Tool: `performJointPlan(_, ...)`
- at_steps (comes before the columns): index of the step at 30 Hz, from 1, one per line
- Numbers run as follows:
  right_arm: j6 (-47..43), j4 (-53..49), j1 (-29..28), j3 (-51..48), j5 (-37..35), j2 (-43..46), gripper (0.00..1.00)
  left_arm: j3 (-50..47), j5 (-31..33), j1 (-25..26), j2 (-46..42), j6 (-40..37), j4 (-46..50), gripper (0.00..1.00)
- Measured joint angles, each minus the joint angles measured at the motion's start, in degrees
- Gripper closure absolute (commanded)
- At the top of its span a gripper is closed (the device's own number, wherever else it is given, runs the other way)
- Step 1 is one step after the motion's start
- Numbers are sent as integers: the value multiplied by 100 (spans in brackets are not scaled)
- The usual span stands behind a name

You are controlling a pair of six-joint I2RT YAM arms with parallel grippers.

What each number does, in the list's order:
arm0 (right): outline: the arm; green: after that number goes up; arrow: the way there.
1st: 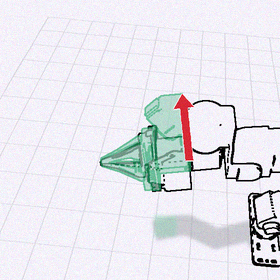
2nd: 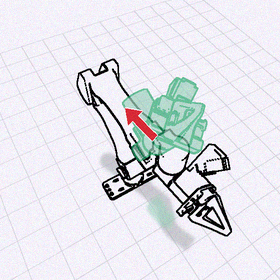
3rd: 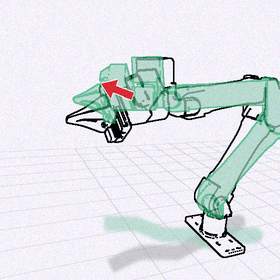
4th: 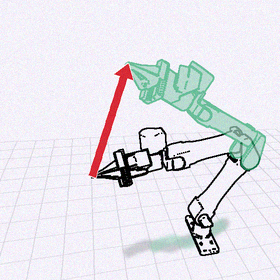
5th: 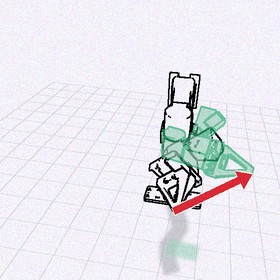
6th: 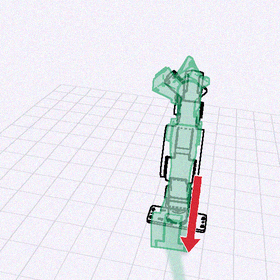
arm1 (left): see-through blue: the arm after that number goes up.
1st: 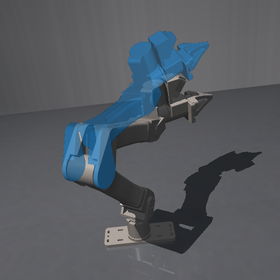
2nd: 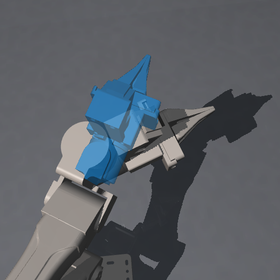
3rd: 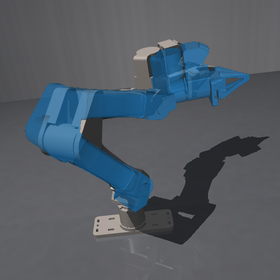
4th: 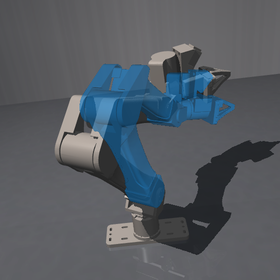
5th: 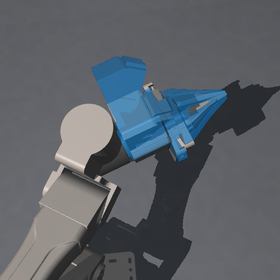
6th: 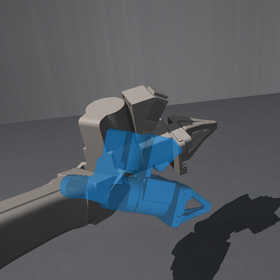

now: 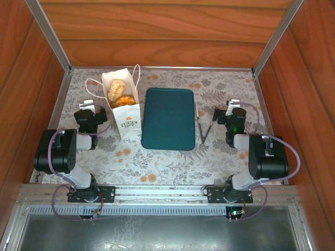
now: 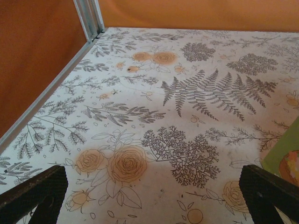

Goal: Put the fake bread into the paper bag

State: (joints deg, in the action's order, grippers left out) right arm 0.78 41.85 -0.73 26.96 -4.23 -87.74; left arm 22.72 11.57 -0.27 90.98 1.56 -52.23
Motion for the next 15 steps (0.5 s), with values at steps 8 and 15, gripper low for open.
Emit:
performJointPlan(8, -2, -101, 0, 0, 48, 0, 0, 0, -109, -4, 0, 0, 107, 0)
performJointPlan(15, -4, -214, -4, 17, 81, -37, 0, 0, -136, -4, 0, -2, 114, 0)
